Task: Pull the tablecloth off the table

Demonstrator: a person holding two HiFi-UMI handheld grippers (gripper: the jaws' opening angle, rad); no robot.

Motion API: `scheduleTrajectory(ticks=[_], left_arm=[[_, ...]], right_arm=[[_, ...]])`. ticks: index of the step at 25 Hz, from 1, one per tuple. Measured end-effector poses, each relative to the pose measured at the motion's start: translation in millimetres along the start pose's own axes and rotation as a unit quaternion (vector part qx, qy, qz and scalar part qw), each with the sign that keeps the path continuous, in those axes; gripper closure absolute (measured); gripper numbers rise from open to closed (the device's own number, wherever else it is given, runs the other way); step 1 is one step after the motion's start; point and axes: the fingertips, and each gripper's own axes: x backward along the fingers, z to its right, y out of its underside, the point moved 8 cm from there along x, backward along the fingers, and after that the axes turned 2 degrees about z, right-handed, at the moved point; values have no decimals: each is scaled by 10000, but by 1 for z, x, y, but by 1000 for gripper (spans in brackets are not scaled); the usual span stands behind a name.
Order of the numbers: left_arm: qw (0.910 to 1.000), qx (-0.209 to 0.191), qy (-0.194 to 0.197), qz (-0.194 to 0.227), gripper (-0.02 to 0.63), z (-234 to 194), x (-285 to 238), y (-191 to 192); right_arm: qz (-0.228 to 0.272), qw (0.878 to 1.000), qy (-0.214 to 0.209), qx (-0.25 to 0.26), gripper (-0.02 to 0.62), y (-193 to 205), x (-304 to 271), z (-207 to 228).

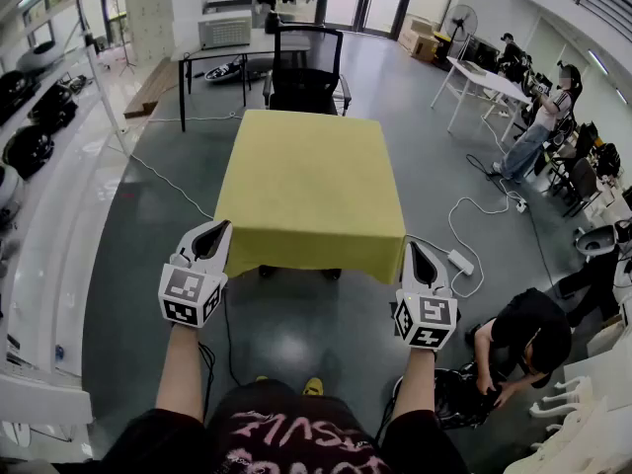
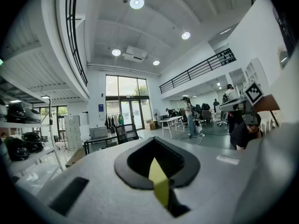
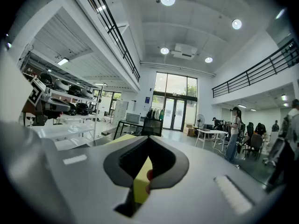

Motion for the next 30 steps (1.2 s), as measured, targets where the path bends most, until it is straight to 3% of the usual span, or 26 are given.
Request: scheduleTrajectory(ticks=[19,30], left_arm=[[10000,58,7,49,598,-11,5,1],[9999,131,74,85,598,-38,24,19]], right_arm=[[165,9998,83,4,583,-10,0,-10],[67,9999,1,97,583,-4,2,-46]])
